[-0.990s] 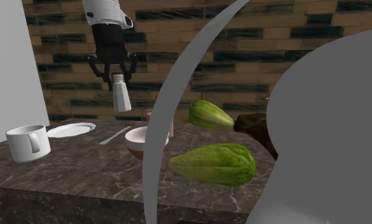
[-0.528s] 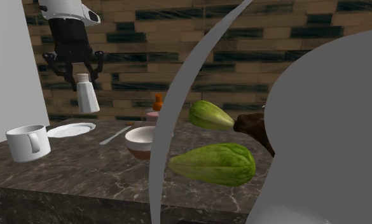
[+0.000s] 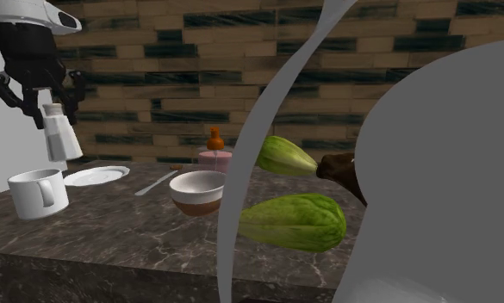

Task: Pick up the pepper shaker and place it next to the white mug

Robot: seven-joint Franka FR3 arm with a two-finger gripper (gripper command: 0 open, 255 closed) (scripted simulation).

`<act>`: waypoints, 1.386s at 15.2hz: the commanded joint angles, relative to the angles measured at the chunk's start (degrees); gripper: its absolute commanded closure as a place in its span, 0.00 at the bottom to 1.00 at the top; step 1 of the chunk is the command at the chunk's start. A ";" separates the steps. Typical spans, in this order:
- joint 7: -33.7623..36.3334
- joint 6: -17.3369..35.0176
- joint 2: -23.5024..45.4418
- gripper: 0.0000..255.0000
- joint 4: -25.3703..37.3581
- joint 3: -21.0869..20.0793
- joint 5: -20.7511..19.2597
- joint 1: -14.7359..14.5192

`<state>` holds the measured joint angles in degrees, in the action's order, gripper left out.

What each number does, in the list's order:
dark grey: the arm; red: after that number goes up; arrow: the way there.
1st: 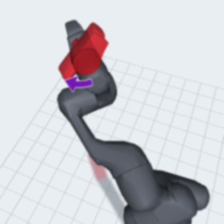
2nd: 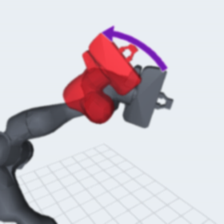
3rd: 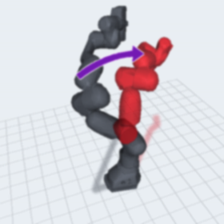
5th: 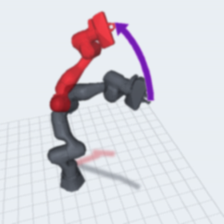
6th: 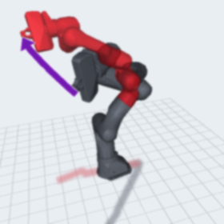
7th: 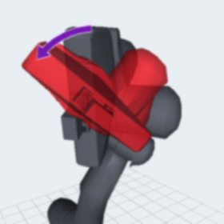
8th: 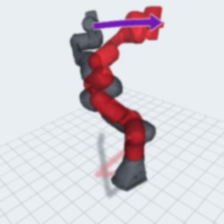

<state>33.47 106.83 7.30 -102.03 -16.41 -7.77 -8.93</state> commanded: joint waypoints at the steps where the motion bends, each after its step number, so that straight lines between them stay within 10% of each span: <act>1: 0.81 0.50 0.81 1.00 0.20 -0.23 -0.27 -0.38; 21: 3.40 14.44 5.75 1.00 -9.18 0.30 -2.74 -0.60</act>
<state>36.59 120.49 12.68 -110.80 -16.12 -10.32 -9.44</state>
